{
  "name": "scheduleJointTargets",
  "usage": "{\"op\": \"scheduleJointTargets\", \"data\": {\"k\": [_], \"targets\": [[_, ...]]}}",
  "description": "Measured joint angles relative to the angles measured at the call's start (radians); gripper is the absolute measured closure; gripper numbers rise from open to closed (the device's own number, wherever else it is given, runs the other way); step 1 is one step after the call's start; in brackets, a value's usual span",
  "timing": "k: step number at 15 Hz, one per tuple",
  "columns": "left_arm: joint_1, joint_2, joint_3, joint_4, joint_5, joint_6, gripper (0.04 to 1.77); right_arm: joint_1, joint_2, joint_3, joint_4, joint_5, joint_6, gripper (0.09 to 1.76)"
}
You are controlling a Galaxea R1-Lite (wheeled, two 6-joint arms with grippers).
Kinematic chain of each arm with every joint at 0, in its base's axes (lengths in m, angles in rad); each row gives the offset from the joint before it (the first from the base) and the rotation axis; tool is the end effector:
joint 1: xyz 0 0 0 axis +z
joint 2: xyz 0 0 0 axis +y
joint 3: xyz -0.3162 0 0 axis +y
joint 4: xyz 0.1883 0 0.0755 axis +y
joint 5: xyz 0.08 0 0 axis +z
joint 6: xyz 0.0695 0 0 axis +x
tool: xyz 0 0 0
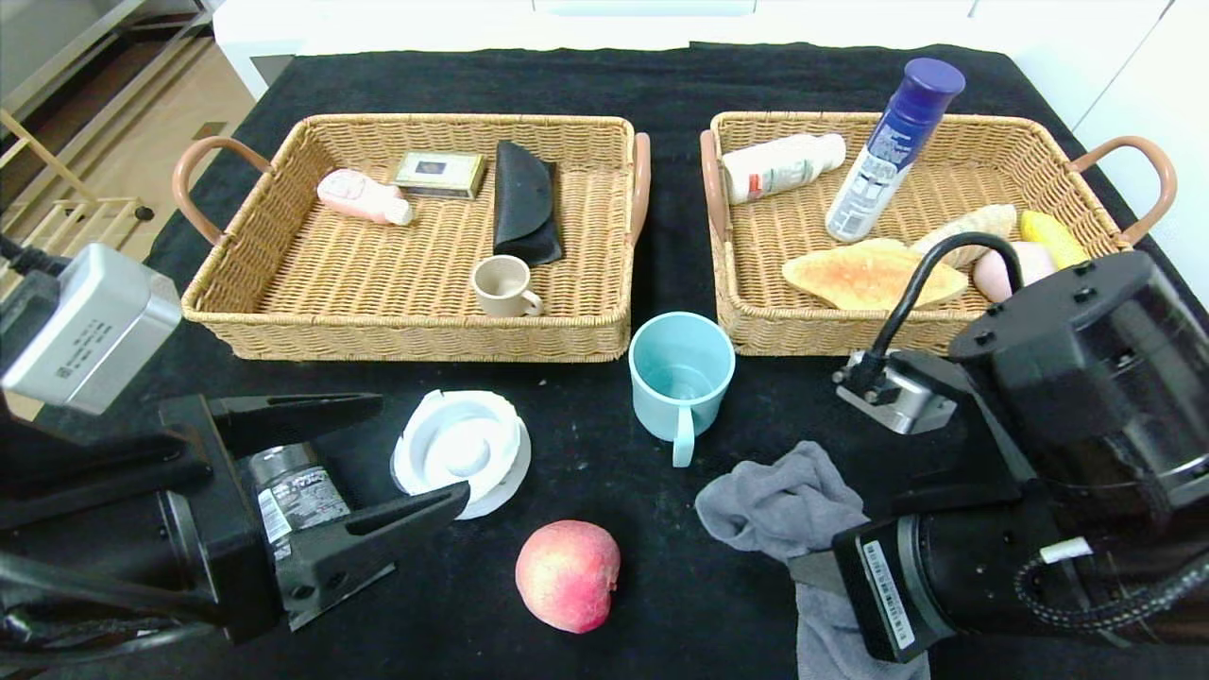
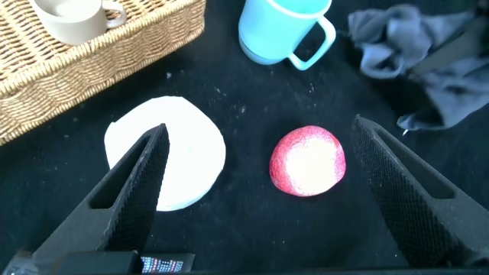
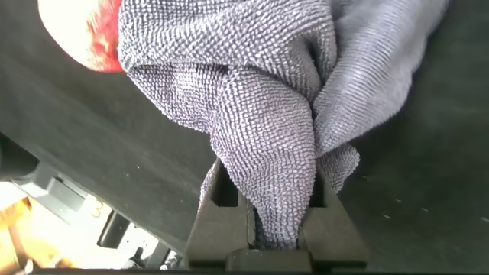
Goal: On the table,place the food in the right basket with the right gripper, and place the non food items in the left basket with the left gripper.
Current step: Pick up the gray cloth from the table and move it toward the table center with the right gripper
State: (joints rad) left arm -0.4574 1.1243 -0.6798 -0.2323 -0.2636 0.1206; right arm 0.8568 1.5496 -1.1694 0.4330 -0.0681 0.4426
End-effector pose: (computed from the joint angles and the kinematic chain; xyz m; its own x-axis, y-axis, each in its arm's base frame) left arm 0.1802 -0.1089 0.2414 0.7317 -0.6506 -0.2033 0.6729 0.7371 0.0631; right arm 0.1992 0.2227 0.2079 0.5004 0.4736 -0.7248 -0.4499 0.8575 0.2496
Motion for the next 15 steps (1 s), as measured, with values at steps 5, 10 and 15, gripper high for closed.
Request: {"op": "scheduleJointTargets", "data": {"k": [5, 10, 15], "targets": [[0.0, 0.0, 0.002, 0.002, 0.0, 0.001, 0.09, 0.032, 0.063, -0.02, -0.009, -0.005, -0.002, 1.54], [0.0, -0.009, 0.0, -0.002, 0.001, 0.001, 0.09, 0.072, 0.15, -0.097, -0.011, -0.056, -0.001, 1.54], [0.0, -0.012, 0.001, -0.001, 0.0, 0.003, 0.09, 0.083, 0.197, -0.105, -0.03, -0.095, 0.004, 1.21]]}}
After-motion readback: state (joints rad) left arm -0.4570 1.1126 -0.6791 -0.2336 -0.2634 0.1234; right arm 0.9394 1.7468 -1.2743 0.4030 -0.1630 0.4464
